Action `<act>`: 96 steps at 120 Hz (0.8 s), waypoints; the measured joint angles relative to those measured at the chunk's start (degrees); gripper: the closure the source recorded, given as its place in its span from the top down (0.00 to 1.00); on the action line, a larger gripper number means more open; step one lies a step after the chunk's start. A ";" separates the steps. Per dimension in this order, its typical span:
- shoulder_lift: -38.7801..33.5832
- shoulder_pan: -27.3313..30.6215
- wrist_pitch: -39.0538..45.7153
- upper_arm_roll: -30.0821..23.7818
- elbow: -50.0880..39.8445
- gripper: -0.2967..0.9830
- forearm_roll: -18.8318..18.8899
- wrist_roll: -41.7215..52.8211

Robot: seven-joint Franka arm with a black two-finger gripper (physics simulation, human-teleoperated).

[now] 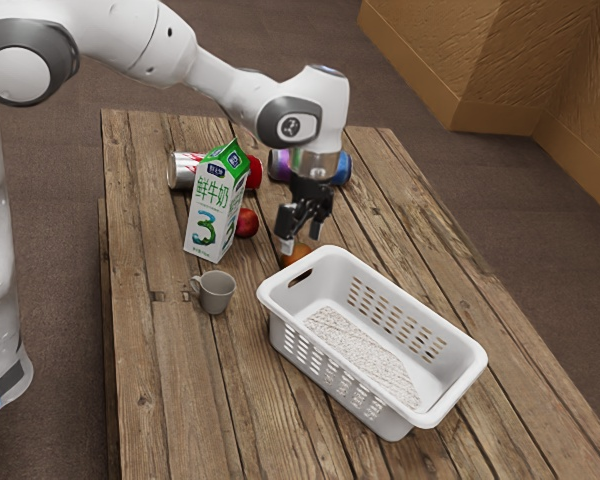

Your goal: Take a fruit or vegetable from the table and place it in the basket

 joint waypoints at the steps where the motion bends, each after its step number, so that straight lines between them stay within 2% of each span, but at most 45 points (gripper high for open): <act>1: 0.02 -0.04 0.02 0.00 -0.01 0.77 -0.05 0.04; 45: 0.13 -0.78 0.58 0.07 -1.52 0.77 -1.47 1.35; 96: 1.95 1.06 2.02 0.18 -1.88 0.77 -2.90 2.81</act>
